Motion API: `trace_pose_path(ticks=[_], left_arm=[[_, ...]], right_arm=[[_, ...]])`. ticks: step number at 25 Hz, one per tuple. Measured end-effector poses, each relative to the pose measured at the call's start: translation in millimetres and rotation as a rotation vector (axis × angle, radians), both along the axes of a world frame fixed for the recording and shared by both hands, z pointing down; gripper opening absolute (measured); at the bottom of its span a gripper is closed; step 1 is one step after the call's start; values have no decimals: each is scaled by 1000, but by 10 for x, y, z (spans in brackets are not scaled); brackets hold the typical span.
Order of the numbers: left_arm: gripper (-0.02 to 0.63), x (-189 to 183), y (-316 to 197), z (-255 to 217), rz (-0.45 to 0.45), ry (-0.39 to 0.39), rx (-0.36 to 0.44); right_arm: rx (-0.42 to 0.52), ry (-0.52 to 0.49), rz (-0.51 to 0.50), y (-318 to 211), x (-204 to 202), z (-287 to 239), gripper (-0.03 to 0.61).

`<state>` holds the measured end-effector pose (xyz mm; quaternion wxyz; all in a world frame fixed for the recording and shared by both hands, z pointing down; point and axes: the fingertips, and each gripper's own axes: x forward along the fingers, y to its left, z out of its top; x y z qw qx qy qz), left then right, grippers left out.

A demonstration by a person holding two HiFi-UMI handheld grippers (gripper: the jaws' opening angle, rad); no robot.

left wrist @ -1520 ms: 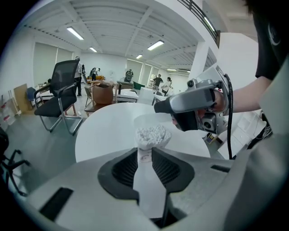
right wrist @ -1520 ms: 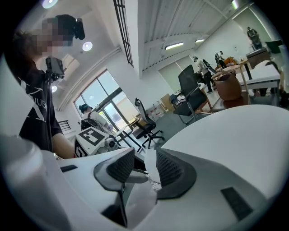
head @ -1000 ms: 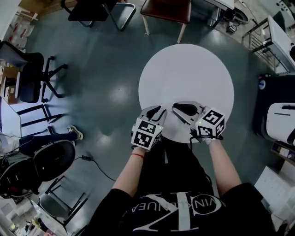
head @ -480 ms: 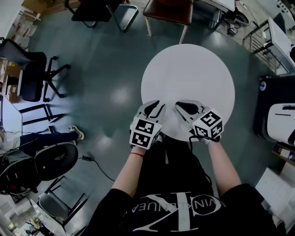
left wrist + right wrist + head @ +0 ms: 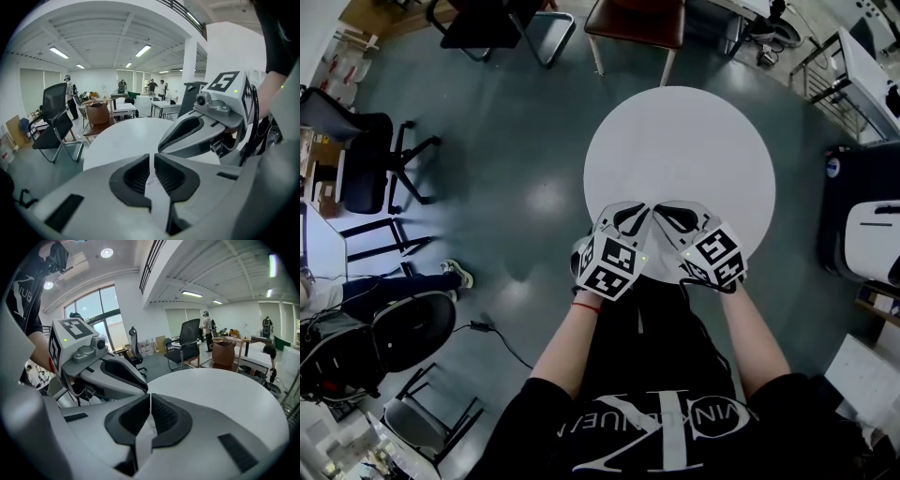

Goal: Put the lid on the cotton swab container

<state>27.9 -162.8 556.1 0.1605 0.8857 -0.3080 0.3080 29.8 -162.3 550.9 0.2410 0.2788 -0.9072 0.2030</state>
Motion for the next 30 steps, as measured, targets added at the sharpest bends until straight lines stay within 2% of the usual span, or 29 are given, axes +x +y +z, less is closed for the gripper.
trace_pose_path(ticks=[5,16,30], left_arm=[[40,-4,-37,14,5,-23,-22],[37,-23,-59,38,18,-41,-71],[37,-29,-81,77,36,-30,-69]], right_arm=[[41,61,-1,2,-15,5,11],[10,62,27,-10,-31,22,11],[3,91,29,-42,-46,55,11]])
